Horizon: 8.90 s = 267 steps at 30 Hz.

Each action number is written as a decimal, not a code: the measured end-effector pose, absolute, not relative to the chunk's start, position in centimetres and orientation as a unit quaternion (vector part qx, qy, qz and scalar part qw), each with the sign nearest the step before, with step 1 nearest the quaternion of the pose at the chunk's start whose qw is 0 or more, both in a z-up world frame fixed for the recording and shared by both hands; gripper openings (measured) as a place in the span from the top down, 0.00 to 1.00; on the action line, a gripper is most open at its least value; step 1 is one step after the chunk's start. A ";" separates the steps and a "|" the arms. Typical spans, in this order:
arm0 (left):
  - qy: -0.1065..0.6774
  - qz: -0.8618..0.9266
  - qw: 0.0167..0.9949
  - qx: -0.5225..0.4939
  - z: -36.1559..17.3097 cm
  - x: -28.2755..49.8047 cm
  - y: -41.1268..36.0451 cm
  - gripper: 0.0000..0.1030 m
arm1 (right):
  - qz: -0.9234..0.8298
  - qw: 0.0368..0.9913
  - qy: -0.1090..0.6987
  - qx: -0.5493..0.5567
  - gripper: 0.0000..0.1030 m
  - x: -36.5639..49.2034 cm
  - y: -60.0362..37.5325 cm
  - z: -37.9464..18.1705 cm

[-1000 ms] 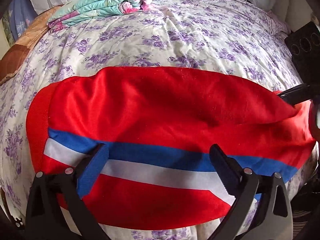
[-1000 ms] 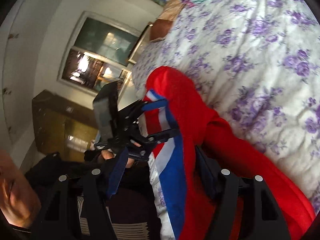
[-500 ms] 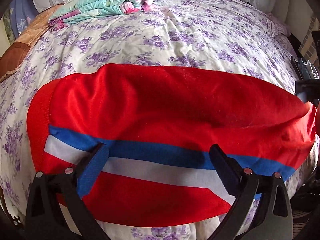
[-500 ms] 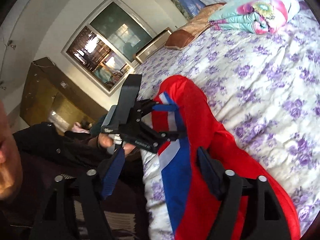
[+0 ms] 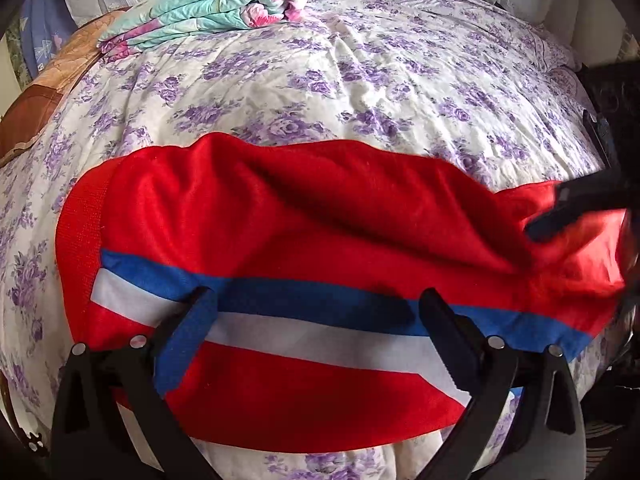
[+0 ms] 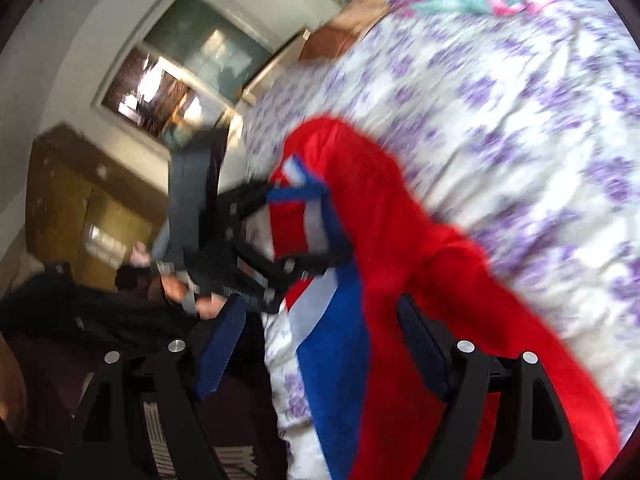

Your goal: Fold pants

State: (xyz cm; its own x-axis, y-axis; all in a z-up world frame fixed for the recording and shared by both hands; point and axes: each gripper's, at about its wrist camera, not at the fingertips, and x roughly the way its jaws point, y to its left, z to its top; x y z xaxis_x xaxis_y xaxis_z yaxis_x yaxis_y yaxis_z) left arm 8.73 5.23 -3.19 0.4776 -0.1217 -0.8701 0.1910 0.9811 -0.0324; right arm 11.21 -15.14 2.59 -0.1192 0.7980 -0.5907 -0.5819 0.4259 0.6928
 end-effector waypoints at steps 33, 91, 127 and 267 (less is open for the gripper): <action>0.515 -0.060 0.852 0.064 -3.7 8.0 6.6 0.04 | 0.285 0.764 0.566 0.123 0.72 12.7 -15.8 -1.0; 0.482 -0.186 0.854 -0.060 -1.5 2.3 5.8 0.05 | 0.190 0.914 0.356 -0.039 0.28 -4.6 -16.0 3.9; 0.481 -0.184 0.856 -0.048 -2.3 2.3 5.0 0.05 | 0.253 0.874 0.405 -0.088 0.88 1.4 -11.8 2.4; 0.413 -0.297 0.857 -0.083 11.2 24.0 -10.0 0.67 | 0.226 0.889 0.333 0.217 0.68 15.3 -34.1 12.1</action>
State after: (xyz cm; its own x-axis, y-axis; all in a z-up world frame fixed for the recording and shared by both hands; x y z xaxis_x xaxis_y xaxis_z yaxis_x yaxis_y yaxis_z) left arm 24.00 -9.99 11.18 0.4819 -0.5784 -0.6582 0.4410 0.8092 -0.3881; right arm 15.33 -34.14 12.06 0.6762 0.5459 -0.4947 -0.2568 0.8041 0.5362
